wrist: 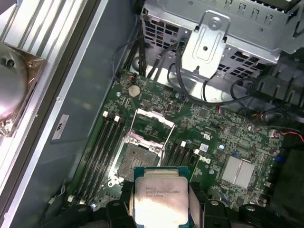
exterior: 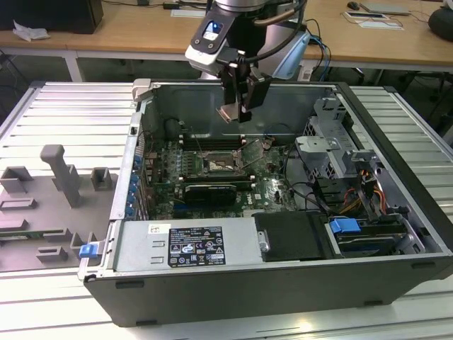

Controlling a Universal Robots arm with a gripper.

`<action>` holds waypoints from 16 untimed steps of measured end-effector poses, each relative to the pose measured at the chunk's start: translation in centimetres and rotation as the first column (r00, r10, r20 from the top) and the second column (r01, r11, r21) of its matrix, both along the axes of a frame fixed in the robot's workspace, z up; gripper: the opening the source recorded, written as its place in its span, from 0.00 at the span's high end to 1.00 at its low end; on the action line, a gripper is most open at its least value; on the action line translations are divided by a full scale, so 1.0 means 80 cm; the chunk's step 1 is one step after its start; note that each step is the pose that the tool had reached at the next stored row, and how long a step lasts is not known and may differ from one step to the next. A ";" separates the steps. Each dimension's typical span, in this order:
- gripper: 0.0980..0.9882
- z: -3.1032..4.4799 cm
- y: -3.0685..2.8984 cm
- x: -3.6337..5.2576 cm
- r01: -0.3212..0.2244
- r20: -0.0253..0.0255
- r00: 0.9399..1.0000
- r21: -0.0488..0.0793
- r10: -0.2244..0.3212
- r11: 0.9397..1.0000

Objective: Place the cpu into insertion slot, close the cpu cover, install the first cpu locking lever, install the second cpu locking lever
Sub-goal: 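Place the cpu into insertion slot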

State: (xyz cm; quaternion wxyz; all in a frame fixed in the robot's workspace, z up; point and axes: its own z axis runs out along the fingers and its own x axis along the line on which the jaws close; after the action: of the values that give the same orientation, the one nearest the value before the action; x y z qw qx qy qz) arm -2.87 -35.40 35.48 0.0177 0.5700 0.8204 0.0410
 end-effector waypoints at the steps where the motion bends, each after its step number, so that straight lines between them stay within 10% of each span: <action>1: 0.50 -0.0001 0.0000 0.000 0.014 0.000 1.000 0.000 -0.014 1.000; 16: 0.50 -0.0023 0.0000 0.000 0.189 0.000 0.982 0.000 -0.189 0.982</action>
State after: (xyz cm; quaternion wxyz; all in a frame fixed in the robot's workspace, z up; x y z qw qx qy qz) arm -2.87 -35.40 35.30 0.0215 0.6455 0.7624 0.0391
